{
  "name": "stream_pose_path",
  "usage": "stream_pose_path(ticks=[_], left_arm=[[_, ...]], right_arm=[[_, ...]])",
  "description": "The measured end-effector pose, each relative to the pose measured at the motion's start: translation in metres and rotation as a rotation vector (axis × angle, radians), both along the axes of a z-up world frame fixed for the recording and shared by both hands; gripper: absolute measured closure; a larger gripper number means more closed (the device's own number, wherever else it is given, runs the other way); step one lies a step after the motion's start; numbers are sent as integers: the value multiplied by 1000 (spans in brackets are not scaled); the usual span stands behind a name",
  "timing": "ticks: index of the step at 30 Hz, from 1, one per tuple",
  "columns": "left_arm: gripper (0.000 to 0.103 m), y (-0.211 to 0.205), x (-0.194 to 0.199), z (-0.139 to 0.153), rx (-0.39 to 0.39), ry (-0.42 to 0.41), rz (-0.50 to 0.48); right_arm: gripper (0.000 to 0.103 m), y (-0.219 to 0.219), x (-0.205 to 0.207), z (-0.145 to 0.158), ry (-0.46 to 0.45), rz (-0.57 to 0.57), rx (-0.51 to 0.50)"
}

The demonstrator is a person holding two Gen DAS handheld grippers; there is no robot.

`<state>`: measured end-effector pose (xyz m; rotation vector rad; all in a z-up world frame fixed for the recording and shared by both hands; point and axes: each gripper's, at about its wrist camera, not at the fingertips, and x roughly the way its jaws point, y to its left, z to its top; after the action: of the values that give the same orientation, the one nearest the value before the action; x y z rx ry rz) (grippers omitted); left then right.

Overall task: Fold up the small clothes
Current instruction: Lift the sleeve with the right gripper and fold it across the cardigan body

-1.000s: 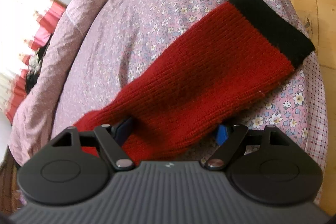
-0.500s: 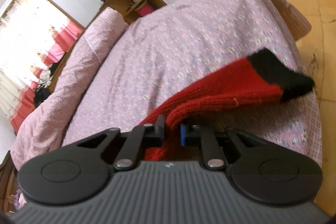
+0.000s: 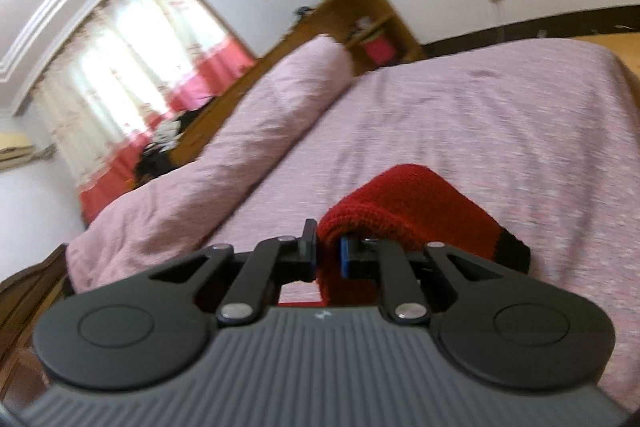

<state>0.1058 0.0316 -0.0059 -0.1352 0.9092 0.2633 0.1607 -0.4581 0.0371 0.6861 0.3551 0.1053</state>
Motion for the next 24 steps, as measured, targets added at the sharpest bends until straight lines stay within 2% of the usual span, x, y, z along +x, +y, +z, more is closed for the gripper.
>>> stream_pose_path(ticks=[13, 19, 24], left_arm=[[0, 26, -25, 5, -9, -9, 85], [0, 35, -37, 5, -12, -10, 108], [0, 41, -46, 7, 22, -19, 114]], right_arm=[[90, 78, 14, 34, -94, 190, -10], [90, 115, 20, 42, -108, 269, -21], [90, 147, 22, 50, -128, 347, -6]])
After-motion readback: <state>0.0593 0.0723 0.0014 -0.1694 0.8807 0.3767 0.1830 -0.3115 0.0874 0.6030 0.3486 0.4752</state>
